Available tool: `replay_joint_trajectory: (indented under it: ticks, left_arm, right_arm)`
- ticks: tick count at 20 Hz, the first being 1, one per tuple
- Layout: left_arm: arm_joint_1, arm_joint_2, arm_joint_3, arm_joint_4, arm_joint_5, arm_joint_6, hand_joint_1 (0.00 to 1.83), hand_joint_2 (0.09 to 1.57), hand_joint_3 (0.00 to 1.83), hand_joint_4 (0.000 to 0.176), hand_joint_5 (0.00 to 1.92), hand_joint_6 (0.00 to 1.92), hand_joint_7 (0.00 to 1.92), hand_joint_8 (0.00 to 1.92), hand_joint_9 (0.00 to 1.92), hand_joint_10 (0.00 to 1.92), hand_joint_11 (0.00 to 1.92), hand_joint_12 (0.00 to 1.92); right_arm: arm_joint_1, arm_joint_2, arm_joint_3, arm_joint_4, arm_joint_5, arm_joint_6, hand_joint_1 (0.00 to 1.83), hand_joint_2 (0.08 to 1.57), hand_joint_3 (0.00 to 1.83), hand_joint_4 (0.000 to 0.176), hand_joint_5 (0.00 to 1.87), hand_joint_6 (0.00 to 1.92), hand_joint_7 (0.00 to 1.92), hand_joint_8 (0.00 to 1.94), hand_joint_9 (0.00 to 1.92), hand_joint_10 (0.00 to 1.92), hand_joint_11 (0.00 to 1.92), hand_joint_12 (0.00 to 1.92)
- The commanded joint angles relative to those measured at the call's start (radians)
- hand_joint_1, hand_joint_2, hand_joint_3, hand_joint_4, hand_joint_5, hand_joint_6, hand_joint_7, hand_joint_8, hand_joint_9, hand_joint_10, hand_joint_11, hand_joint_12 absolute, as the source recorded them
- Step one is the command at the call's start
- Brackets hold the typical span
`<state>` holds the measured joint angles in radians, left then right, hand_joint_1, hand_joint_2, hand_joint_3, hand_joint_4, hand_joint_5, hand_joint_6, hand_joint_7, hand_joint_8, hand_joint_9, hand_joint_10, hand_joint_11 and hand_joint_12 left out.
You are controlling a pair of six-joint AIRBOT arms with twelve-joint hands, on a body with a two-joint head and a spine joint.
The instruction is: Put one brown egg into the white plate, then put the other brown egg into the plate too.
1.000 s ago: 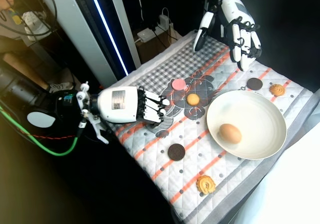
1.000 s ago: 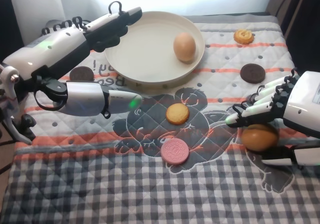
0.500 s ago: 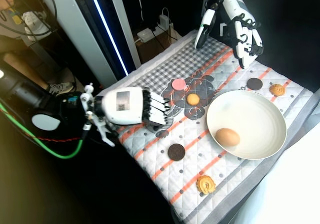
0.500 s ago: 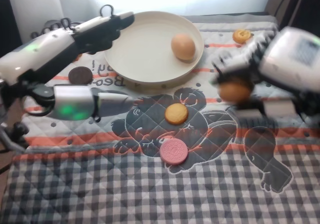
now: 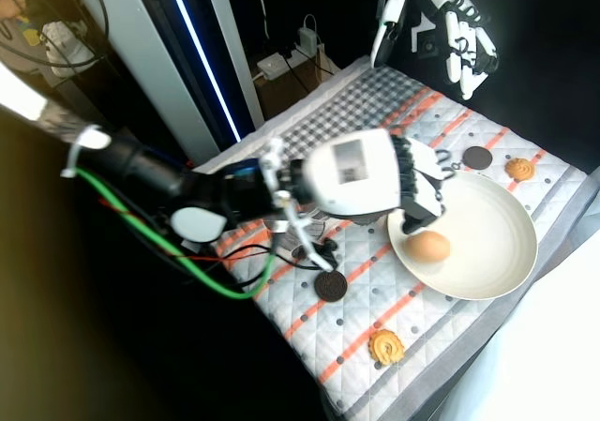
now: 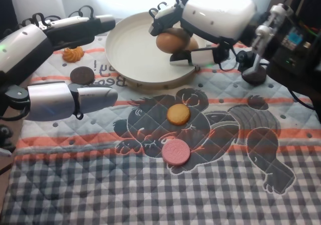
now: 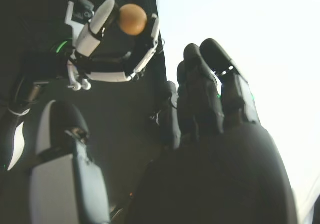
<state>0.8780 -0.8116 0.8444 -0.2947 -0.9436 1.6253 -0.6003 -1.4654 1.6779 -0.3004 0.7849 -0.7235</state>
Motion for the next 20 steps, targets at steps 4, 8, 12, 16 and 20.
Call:
replay_joint_trajectory:
  ticks: [4,8,12,16,20]
  left_arm:
    - [0.013,-0.006,0.000,-0.012,-0.148,-0.018,0.75,0.95,0.00,0.016,0.53,0.03,0.41,0.00,0.44,0.01,0.00,1.38]
    - [0.093,0.008,0.008,-0.048,-0.237,-0.169,0.77,0.95,0.00,0.053,0.45,0.00,0.38,0.00,0.44,0.01,0.00,1.39]
    - [0.155,0.004,0.082,-0.021,-0.361,-0.539,0.70,0.95,0.00,0.104,0.32,0.00,0.39,0.00,0.44,0.01,0.00,1.36]
    - [0.232,-0.044,0.157,-0.009,-0.520,-0.875,0.78,0.93,0.00,0.082,0.23,0.00,0.33,0.00,0.35,0.02,0.00,0.99]
    - [0.261,-0.062,0.166,-0.008,-0.656,-0.989,0.70,0.92,0.00,0.110,0.04,0.00,0.17,0.00,0.21,0.00,0.00,0.80]
  right_arm:
    - [0.030,-0.010,0.000,0.018,0.095,0.000,0.69,0.79,0.00,0.122,0.01,0.00,0.29,0.03,0.38,0.07,0.01,0.85]
    - [0.029,0.079,-0.079,0.042,0.193,0.000,0.64,0.78,0.00,0.176,0.00,0.00,0.01,0.00,0.01,0.00,0.00,0.02]
    - [-0.078,0.212,-0.192,0.157,0.408,0.000,0.61,0.77,0.00,0.176,0.00,0.00,0.02,0.01,0.01,0.01,0.00,0.00]
    - [-0.199,0.290,-0.286,0.236,0.566,0.000,0.74,0.79,0.00,0.176,0.00,0.00,0.02,0.01,0.00,0.00,0.00,0.00]
    - [-0.274,0.361,-0.372,0.281,0.712,0.000,0.66,0.78,0.01,0.176,0.00,0.00,0.09,0.00,0.10,0.01,0.00,0.00]
